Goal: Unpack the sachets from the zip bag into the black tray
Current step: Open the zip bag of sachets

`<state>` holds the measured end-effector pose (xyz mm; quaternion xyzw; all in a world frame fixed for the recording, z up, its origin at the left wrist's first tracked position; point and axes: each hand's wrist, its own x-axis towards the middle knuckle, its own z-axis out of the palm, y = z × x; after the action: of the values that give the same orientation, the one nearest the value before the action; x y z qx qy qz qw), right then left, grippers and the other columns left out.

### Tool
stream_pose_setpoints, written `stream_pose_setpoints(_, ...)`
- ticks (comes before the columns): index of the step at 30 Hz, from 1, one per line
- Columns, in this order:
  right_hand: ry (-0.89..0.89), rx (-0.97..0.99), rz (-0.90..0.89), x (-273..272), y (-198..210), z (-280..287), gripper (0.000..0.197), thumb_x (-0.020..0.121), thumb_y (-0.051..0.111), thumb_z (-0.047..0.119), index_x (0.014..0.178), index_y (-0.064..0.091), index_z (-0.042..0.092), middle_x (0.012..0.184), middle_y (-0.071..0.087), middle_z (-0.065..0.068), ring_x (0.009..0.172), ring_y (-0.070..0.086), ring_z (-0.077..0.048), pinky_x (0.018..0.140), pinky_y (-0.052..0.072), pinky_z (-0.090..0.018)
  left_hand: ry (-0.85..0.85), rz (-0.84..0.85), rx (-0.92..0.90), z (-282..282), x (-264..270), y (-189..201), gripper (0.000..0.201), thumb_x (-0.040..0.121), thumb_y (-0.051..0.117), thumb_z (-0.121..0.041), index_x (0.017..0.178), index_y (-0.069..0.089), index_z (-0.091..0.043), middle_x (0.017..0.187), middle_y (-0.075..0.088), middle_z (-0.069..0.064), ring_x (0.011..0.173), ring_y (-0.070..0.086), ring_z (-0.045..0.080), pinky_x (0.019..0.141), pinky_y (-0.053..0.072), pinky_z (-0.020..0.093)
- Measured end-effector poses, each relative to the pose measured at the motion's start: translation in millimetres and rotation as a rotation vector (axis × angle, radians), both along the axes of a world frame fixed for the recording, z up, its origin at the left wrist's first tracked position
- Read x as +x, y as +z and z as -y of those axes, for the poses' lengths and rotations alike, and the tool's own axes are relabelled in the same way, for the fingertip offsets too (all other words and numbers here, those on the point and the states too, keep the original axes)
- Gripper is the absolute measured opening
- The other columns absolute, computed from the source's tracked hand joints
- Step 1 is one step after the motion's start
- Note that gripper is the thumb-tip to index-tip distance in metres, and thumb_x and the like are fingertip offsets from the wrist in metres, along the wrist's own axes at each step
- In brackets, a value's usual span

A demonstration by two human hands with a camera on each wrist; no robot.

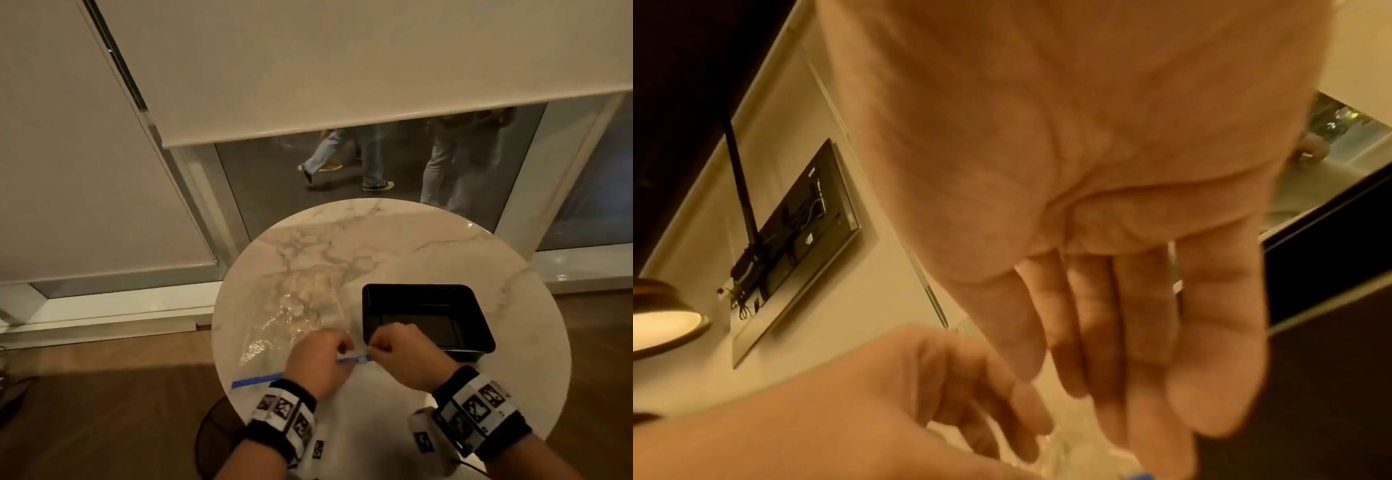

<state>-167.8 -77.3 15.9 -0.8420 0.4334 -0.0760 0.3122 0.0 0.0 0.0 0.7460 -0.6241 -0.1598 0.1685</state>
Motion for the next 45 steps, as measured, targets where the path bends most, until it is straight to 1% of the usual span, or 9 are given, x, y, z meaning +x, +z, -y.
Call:
stream_pose_setpoints(6,-0.149,0.092,-0.031,-8.9,-41.0,-13.5,0.043,0.092,0.06,0.021,0.051,0.047,0.024,0.057,0.049,0.005,0.055,0.049,-0.007,0.05,0.033,-0.016,-0.075,0.275,0.095,19.9,-36.5,-19.0,0.026,0.082,0.072,-0.034,0.107,0.065,-0.027,0.114,0.062,-0.002,0.109,0.054,0.023,0.09,0.046,0.041)
stream_pose_setpoints(9,-0.175,0.055,0.045,-15.9,-41.5,-18.2,0.017,0.096,0.059,0.025,0.084,0.07,0.03,0.082,0.067,0.01,0.07,0.056,0.0,0.058,0.038,-0.009,-0.02,0.315,0.055,23.2,-41.0,-28.0,0.017,0.091,0.059,-0.021,0.106,0.067,-0.023,0.113,0.063,0.002,0.11,0.055,0.026,0.091,0.044,0.041)
stream_pose_setpoints(13,-0.195,0.01,0.176,-23.6,-43.1,-22.2,0.019,0.095,0.064,0.025,0.112,0.07,0.026,0.095,0.066,0.014,0.081,0.06,0.001,0.064,0.043,-0.007,0.011,0.273,-0.063,20.5,-40.0,-28.9,0.022,0.096,0.051,-0.022,0.104,0.071,-0.027,0.103,0.068,-0.002,0.102,0.059,0.022,0.087,0.045,0.038)
stream_pose_setpoints(19,-0.078,-0.135,0.386,-19.6,-41.9,-25.8,0.023,0.091,0.069,0.018,0.111,0.067,0.028,0.101,0.053,0.021,0.091,0.056,0.005,0.074,0.045,-0.006,-0.024,0.059,-0.212,10.1,-32.4,-12.4,0.02,0.093,0.06,-0.039,0.103,0.075,-0.032,0.094,0.071,-0.009,0.091,0.061,0.01,0.08,0.05,0.028)
stream_pose_setpoints(25,-0.054,-0.267,0.496,-18.9,-43.4,-21.5,0.012,0.093,0.067,0.014,0.101,0.072,0.022,0.093,0.059,0.016,0.086,0.057,0.005,0.071,0.044,-0.007,-0.048,-0.128,-0.316,0.6,-27.2,2.3,0.013,0.088,0.068,-0.034,0.097,0.078,-0.032,0.091,0.074,-0.014,0.087,0.062,0.003,0.082,0.051,0.031)
stream_pose_setpoints(35,-0.053,-0.339,0.563,-15.9,-30.2,-22.5,0.009,0.094,0.065,0.015,0.098,0.07,0.022,0.091,0.056,0.017,0.079,0.057,0.001,0.068,0.042,-0.009,0.001,-0.117,-0.403,-6.0,-22.7,23.1,0.014,0.086,0.067,-0.048,0.092,0.075,-0.039,0.087,0.07,-0.023,0.086,0.057,0.0,0.082,0.049,0.033)
stream_pose_setpoints(39,-0.122,-0.349,0.559,-14.6,-33.4,-20.6,0.007,0.093,0.064,0.016,0.094,0.068,0.022,0.089,0.058,0.016,0.076,0.06,-0.004,0.066,0.051,-0.019,0.071,-0.071,-0.39,-12.3,-7.7,23.6,0.006,0.081,0.075,-0.04,0.087,0.073,-0.039,0.083,0.067,-0.025,0.083,0.052,0.0,0.078,0.047,0.031)
stream_pose_setpoints(43,-0.243,-0.333,0.592,-19.5,-30.2,-5.2,0.013,0.091,0.067,0.009,0.091,0.069,0.022,0.083,0.059,0.017,0.075,0.06,-0.001,0.065,0.048,-0.012,0.179,-0.054,-0.326,-25.2,25.9,21.5,0.011,0.079,0.079,-0.033,0.083,0.071,-0.038,0.08,0.065,-0.024,0.078,0.052,0.002,0.072,0.045,0.027)
stream_pose_setpoints(45,-0.307,-0.37,0.544,-22.9,-30.4,5.1,0.012,0.091,0.067,0.012,0.093,0.069,0.024,0.084,0.06,0.017,0.075,0.06,-0.003,0.065,0.054,-0.025,0.273,-0.066,-0.279,-34.2,45.3,20.6,0.014,0.08,0.08,-0.031,0.08,0.068,-0.04,0.079,0.065,-0.024,0.077,0.055,0.004,0.071,0.048,0.029)
